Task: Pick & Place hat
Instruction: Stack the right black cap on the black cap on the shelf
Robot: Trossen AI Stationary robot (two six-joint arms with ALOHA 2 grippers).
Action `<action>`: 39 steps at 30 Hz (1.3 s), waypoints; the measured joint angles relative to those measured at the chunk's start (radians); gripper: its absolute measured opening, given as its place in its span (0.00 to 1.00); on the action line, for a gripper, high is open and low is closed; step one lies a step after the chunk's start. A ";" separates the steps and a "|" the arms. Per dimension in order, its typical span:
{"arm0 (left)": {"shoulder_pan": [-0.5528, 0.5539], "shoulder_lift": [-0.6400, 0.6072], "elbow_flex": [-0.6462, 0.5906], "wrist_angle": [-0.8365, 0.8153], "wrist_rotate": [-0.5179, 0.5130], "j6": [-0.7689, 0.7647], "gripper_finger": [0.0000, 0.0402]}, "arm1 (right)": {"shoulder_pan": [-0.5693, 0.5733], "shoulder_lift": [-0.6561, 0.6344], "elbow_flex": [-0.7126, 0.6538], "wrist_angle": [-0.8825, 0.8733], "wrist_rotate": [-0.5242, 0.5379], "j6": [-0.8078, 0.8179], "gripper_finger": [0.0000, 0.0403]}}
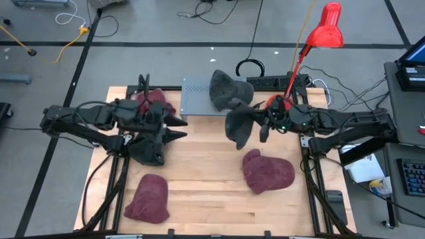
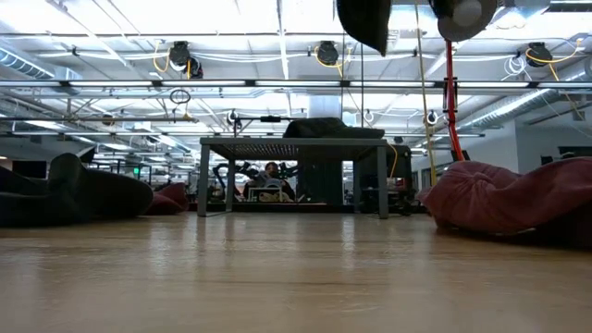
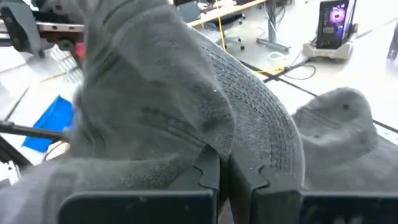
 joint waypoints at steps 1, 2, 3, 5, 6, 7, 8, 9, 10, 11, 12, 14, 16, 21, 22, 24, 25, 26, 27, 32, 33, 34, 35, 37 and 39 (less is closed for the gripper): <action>0.000 -0.001 -0.002 -0.004 -0.005 -0.001 0.57 | 0.000 0.011 0.000 0.024 0.000 0.000 0.00; 0.002 0.003 -0.003 -0.001 -0.012 -0.001 0.58 | 0.000 0.024 0.000 0.037 0.001 -0.002 0.00; 0.004 0.009 -0.003 0.011 -0.012 -0.006 0.58 | 0.000 0.037 0.000 0.049 0.003 -0.005 0.00; 0.017 0.014 -0.004 0.012 -0.011 -0.023 0.59 | 0.000 0.066 0.017 0.057 0.022 -0.018 0.00; 0.023 0.022 -0.004 0.016 -0.012 -0.025 0.59 | 0.000 0.082 0.030 0.061 0.025 -0.021 0.00; 0.026 0.032 -0.003 0.037 -0.014 -0.026 0.59 | 0.000 0.095 0.044 0.061 0.024 -0.025 0.00; 0.032 0.037 -0.002 0.049 -0.015 -0.024 0.59 | 0.000 0.111 0.060 0.058 0.025 -0.031 0.00; 0.034 0.042 -0.003 0.051 -0.013 -0.020 0.59 | 0.000 0.128 0.079 0.061 0.026 -0.045 0.00; 0.034 0.055 -0.005 0.071 -0.007 -0.013 0.59 | 0.000 0.143 0.098 0.063 0.027 -0.062 0.00; 0.034 0.071 -0.004 0.118 0.004 -0.003 0.59 | 0.000 0.157 0.114 0.064 0.027 -0.078 0.00; 0.032 0.083 -0.002 0.151 0.008 0.006 0.59 | 0.000 0.169 0.130 0.060 0.027 -0.092 0.00; 0.034 0.098 -0.004 0.163 0.007 0.025 0.59 | 0.000 0.199 0.163 0.061 0.027 -0.108 0.00; 0.039 0.123 -0.002 0.202 -0.012 0.031 0.59 | 0.000 0.213 0.182 0.062 0.024 -0.129 0.00; 0.041 0.162 -0.001 0.259 -0.030 0.022 0.59 | 0.000 0.225 0.201 0.060 0.025 -0.147 0.00; 0.040 0.166 -0.001 0.266 -0.035 0.022 0.59 | 0.000 0.225 0.201 0.064 0.025 -0.144 0.00; 0.040 0.184 -0.004 0.298 -0.037 0.027 0.59 | 0.000 0.225 0.201 0.064 0.025 -0.144 0.00; 0.040 0.200 -0.001 0.332 -0.037 0.026 0.59 | 0.000 0.225 0.201 0.066 0.025 -0.146 0.00; 0.040 0.207 0.000 0.340 -0.037 0.023 0.59 | 0.000 0.225 0.201 0.066 0.025 -0.150 0.00; 0.040 0.209 -0.004 0.334 -0.036 0.020 0.59 | 0.000 0.225 0.201 0.067 0.025 -0.152 0.00; 0.040 0.241 -0.003 0.406 -0.034 0.015 0.59 | 0.000 0.225 0.201 0.067 0.024 -0.152 0.00; 0.040 0.242 -0.004 0.420 -0.024 0.015 0.59 | 0.000 0.225 0.201 0.068 0.025 -0.152 0.00; 0.040 0.245 -0.004 0.432 -0.019 0.015 0.59 | 0.000 0.225 0.201 0.068 0.024 -0.153 0.00; 0.040 0.249 -0.003 0.440 -0.019 0.011 0.59 | 0.000 0.225 0.201 0.068 0.024 -0.155 0.00; 0.040 0.254 -0.002 0.447 -0.015 0.003 0.59 | 0.000 0.225 0.201 0.068 0.025 -0.156 0.00; 0.040 0.257 -0.004 0.476 0.014 -0.007 0.57 | -0.001 0.225 0.201 0.068 0.026 -0.156 0.00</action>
